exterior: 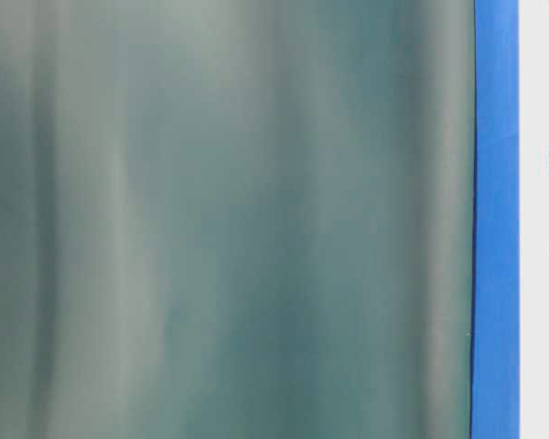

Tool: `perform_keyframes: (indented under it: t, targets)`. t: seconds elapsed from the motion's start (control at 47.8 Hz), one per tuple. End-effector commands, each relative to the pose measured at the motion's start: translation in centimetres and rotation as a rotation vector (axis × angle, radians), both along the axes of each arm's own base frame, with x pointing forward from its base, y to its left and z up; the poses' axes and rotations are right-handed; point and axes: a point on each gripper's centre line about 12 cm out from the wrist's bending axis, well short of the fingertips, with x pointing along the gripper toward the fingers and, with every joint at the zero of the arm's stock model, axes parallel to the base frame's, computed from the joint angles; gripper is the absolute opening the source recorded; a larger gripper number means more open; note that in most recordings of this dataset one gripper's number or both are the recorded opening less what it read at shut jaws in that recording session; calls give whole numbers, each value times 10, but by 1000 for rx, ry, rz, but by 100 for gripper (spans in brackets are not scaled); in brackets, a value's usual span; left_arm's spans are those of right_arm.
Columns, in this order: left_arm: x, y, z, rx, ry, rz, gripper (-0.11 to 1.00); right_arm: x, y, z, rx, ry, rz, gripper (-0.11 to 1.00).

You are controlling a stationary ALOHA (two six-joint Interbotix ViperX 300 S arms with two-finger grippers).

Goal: Touch the tip of the soldering iron to the tip of the solder at the mark.
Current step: 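Lift both tools and raise them above the red-dot strip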

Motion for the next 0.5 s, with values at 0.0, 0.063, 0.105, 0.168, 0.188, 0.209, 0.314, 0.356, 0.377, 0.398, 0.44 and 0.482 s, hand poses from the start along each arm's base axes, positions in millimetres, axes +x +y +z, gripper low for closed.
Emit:
perform_keyframes:
  t: [0.0,0.063,0.105,0.168,0.188,0.209,0.314,0.356,0.377,0.398,0.44,0.482]
  targets:
    - [11,18,11,1,-10,61,1,10,-13,11,-16,3,-17,7]
    - [17,36,12,10,6,115,1,14,-26,10,-36,38,-38,7]
    - [20,46,12,16,15,146,1,17,-34,10,-47,51,-52,7]
    - [24,61,13,18,19,191,1,20,-47,9,-66,74,-75,7]
    - [25,66,12,21,22,204,1,20,-52,8,-71,83,-85,7]
    - [26,70,13,23,21,215,1,21,-56,8,-75,89,-94,7]
    - [30,93,14,35,18,275,1,24,-79,7,-98,118,-143,7]
    - [31,101,15,40,15,293,1,26,-87,7,-109,125,-157,7]
    - [31,105,15,43,15,302,1,26,-90,7,-113,128,-161,7]
    - [31,108,15,47,14,306,1,26,-93,8,-120,128,-167,7]
    - [32,115,16,55,10,317,1,27,-99,7,-129,136,-176,7]
    - [32,121,16,62,10,327,1,27,-105,7,-140,139,-186,7]
